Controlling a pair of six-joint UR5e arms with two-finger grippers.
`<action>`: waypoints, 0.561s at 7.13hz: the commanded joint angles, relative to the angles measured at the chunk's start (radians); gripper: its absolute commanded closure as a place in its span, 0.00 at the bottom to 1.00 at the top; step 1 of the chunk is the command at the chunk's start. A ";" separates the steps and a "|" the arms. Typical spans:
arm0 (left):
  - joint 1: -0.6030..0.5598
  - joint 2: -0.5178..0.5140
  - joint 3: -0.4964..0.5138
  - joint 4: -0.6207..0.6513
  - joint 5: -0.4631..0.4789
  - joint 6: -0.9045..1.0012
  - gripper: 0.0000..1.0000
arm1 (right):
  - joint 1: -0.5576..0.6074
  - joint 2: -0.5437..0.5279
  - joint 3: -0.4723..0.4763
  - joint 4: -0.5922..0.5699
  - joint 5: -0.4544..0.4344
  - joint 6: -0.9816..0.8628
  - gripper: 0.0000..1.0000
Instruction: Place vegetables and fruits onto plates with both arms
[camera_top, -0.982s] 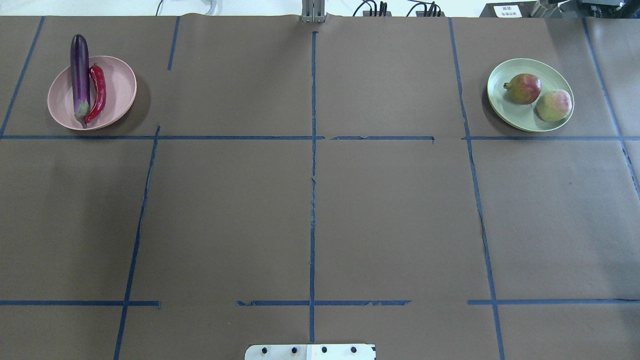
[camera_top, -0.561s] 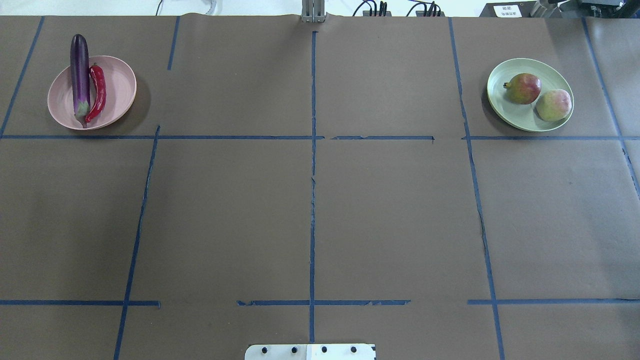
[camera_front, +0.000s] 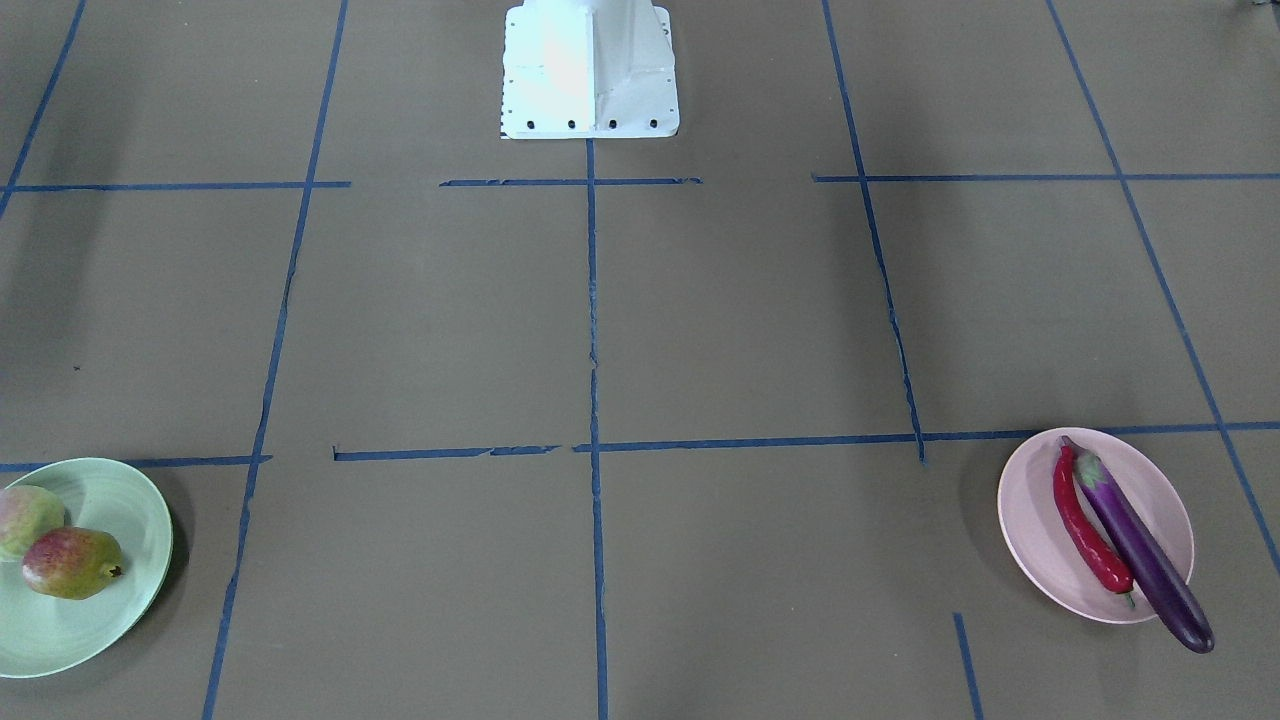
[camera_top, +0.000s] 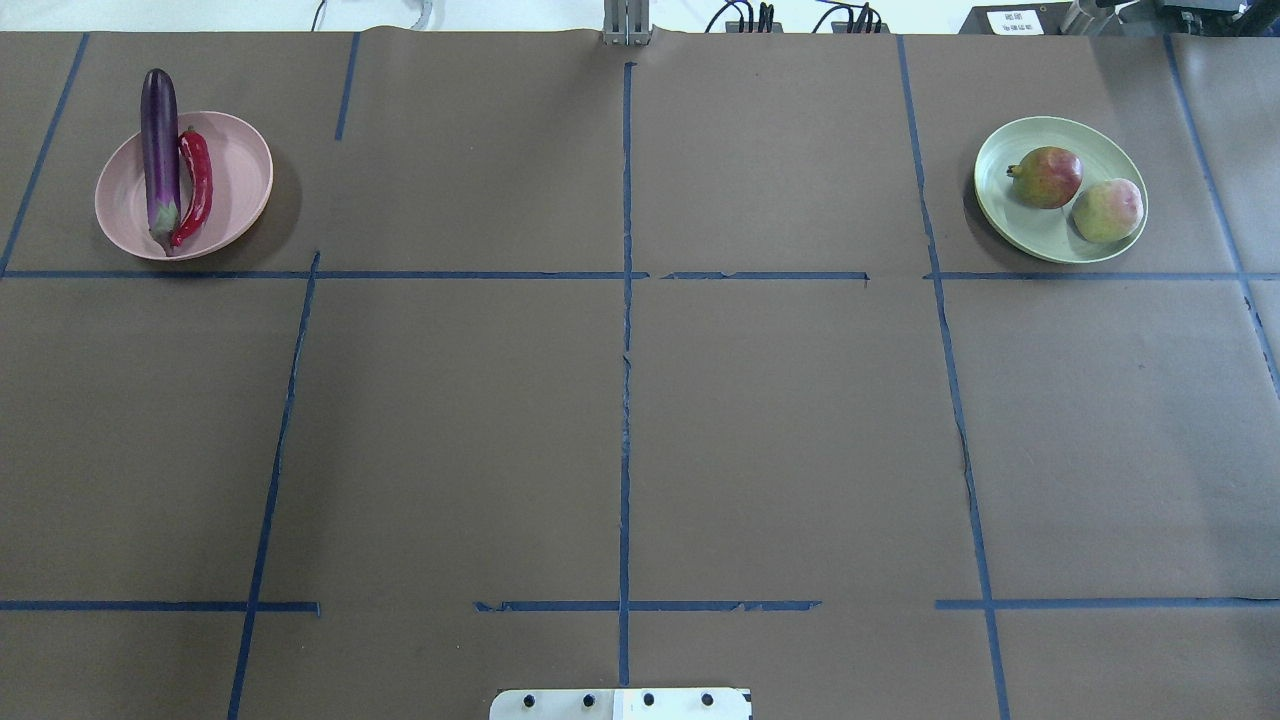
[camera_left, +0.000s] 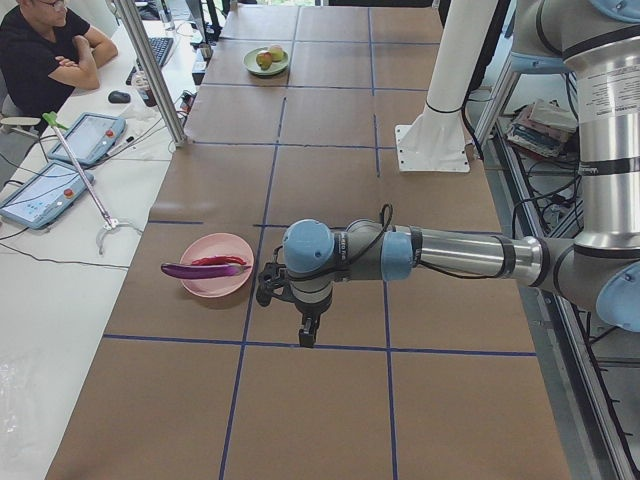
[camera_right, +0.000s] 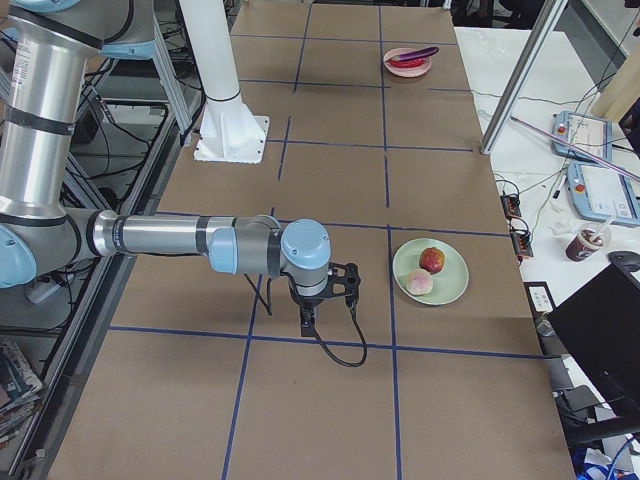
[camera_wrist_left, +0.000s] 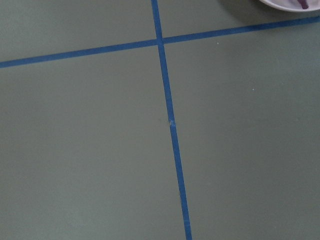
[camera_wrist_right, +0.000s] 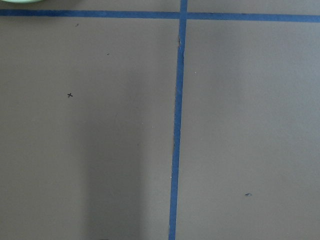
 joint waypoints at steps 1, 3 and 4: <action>0.036 0.004 -0.016 0.070 0.004 -0.001 0.00 | 0.001 -0.020 0.003 0.004 -0.032 -0.003 0.00; 0.045 0.005 -0.018 0.065 0.020 -0.085 0.00 | 0.001 -0.031 0.009 0.000 -0.050 -0.009 0.00; 0.045 0.013 -0.018 0.046 0.020 -0.084 0.00 | -0.002 -0.034 0.012 0.000 -0.049 -0.009 0.00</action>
